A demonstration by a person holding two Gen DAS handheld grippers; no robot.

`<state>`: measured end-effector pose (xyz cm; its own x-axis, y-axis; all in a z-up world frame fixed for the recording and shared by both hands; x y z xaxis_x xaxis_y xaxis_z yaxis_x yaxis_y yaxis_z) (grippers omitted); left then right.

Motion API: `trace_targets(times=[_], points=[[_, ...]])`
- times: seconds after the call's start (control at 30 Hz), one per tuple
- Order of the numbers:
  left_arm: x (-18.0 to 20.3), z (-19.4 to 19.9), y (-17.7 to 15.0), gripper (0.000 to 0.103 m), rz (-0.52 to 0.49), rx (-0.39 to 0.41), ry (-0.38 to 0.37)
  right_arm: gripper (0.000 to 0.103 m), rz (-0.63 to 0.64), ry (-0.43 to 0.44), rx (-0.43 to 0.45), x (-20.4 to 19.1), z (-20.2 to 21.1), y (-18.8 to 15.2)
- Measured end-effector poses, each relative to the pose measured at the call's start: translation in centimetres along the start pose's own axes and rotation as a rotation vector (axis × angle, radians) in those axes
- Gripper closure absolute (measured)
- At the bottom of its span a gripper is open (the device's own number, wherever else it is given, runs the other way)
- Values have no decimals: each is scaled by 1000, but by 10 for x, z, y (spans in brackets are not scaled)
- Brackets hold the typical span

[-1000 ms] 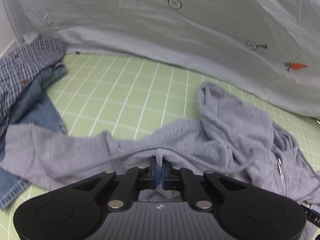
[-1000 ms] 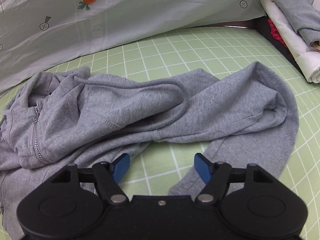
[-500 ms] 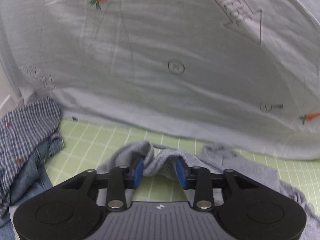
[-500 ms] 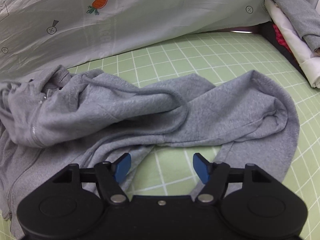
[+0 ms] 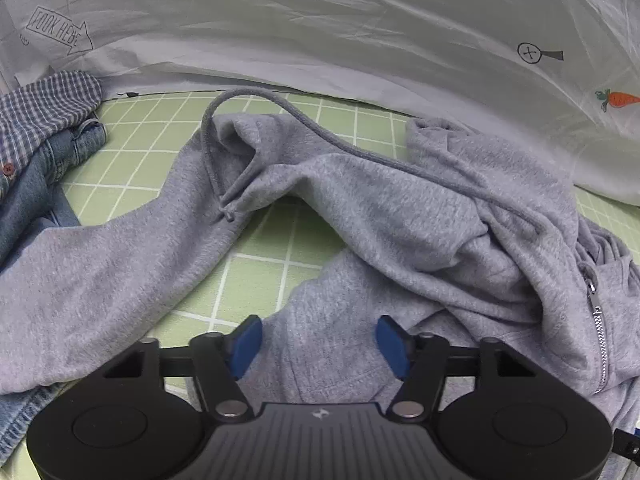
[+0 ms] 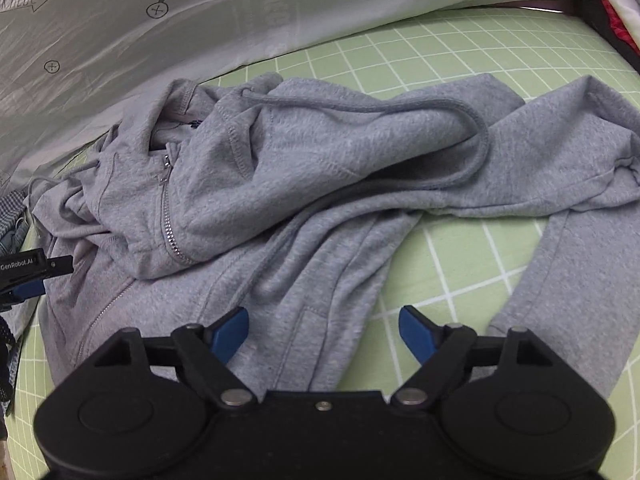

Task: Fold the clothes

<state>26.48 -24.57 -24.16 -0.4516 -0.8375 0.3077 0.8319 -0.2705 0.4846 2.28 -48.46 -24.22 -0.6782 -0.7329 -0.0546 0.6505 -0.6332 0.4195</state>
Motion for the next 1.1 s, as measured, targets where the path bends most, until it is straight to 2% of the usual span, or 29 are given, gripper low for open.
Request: trace_targets(times=[0.03,0.07,0.1,0.17,0.27,0.37,0.47,0.57,0.6,0.63,0.7,0.73,0.77,0.8,0.83,0.87,0.9,0.97,1.03,1.1], points=[[-1,0,-1,83,16,-3,-1,45,8,18,0,-3,1,-1],[-2,1,-1,86,26,-3,-1,70,30,33,6,-6,4,-2],[-1,4,-2,90,38,-2,-17,80,56,47,13,-9,6,-2],[1,13,-7,91,81,2,-37,93,72,74,43,-11,18,-3],[10,38,-26,91,105,1,-48,94,88,100,101,-6,42,-2],[21,71,-55,91,116,-5,-58,95,56,118,149,18,74,-4],[35,114,-101,91,166,-9,-101,95,3,145,190,51,108,-10],[43,144,-157,90,204,-31,-86,94,-10,136,216,80,130,-22],[44,146,-175,88,217,-51,-72,93,-6,121,192,87,126,-30],[45,145,-190,82,224,-74,-57,91,-2,104,161,94,118,-38],[49,145,-211,79,222,-112,-11,78,4,75,126,105,109,-48],[53,147,-215,77,210,-111,9,75,4,64,129,109,107,-47],[57,151,-212,72,187,-89,22,67,3,53,132,113,106,-46],[62,155,-208,59,164,-67,35,53,3,43,135,117,105,-45],[67,158,-204,41,144,-45,44,46,3,32,138,121,103,-44],[72,159,-198,34,128,-21,49,33,2,21,141,125,102,-43],[77,159,-193,30,119,-4,52,23,2,11,144,130,101,-43],[85,155,-185,30,123,13,53,20,6,-17,150,140,94,-36],[93,145,-179,28,144,19,54,15,12,-41,118,152,80,-33],[99,135,-172,27,150,17,57,16,5,-57,77,164,66,-32]])
Point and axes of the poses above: each gripper's, at about its wrist camera, not at the fingertips, and z roughly against the way its jaws point, x to its right, y to its top, the point moved 10 cm from there along -z, roughly the way its jaws point, and after that the axes turned 13 degrees about -y, right-handed, at the moved point
